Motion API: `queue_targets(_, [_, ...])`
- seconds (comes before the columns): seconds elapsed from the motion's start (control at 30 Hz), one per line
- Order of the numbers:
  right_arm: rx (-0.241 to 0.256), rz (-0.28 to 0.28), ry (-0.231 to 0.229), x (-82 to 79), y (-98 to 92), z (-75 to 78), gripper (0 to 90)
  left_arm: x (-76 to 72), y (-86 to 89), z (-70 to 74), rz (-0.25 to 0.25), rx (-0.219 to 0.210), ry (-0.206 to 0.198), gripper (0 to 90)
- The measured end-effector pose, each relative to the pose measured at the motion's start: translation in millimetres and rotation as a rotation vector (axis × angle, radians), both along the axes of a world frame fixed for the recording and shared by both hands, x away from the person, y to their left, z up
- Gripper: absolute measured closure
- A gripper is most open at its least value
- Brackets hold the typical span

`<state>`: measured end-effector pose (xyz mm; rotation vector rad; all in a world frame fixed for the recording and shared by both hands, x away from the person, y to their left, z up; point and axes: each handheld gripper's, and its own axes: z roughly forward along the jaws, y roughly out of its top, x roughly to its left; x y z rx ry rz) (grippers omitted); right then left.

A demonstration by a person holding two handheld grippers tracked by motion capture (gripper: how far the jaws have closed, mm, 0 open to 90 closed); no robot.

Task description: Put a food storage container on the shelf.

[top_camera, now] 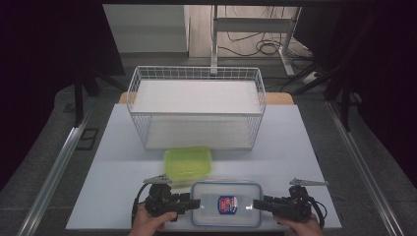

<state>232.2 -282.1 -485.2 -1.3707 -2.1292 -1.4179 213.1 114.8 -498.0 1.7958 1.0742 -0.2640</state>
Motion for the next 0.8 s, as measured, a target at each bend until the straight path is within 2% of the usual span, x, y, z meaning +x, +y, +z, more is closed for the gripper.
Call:
queue_targets(0.33, [0.014,0.003,-0.038,-1.7,-1.2,8.1,51.1,-1.4,1.3,9.8,-0.008,-0.008,-0.043,53.7])
queue_targets(0.47, [0.011,0.003,-0.053,-1.6,-0.4,11.0,51.1,-0.9,1.8,11.2,-0.007,-0.008,-0.046,53.7])
queue_targets(0.8, [0.015,0.007,-0.088,1.7,4.4,24.4,51.0,2.4,7.3,25.3,-0.007,-0.009,-0.082,53.9])
